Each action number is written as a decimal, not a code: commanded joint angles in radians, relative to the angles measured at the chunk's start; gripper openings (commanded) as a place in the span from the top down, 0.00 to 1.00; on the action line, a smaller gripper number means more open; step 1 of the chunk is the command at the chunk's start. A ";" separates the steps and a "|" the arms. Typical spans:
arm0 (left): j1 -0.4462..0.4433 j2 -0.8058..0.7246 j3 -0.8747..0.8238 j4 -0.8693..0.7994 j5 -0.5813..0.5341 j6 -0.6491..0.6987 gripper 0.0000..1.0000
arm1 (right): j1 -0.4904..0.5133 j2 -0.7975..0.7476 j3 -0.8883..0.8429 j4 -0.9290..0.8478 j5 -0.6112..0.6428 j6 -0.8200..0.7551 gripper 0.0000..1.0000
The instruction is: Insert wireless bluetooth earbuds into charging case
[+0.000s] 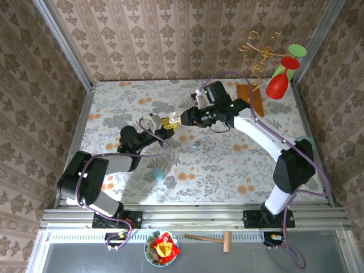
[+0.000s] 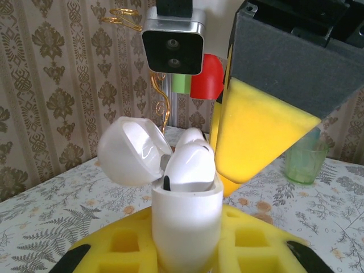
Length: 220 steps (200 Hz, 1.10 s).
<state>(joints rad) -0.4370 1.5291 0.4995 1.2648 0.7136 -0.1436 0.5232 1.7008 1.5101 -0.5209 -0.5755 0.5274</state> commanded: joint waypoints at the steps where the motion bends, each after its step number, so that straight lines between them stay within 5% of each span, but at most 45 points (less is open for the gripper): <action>1: -0.011 0.003 0.031 0.030 0.029 -0.015 1.00 | 0.011 0.026 0.041 0.012 -0.037 0.000 0.55; 106: 0.007 -0.014 0.023 0.031 0.019 -0.045 1.00 | 0.005 -0.096 -0.050 0.058 -0.050 -0.070 0.33; 168: 0.008 -0.027 0.017 0.031 0.042 -0.043 1.00 | -0.058 -0.166 -0.125 0.096 0.059 -0.005 0.38; 220: 0.005 -0.032 0.021 0.031 0.057 -0.050 1.00 | -0.056 -0.103 -0.092 0.095 0.014 0.004 0.40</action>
<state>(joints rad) -0.4362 1.5288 0.4995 1.2648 0.7414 -0.1658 0.4564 1.5646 1.4033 -0.4423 -0.5499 0.5236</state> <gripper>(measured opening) 0.193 0.601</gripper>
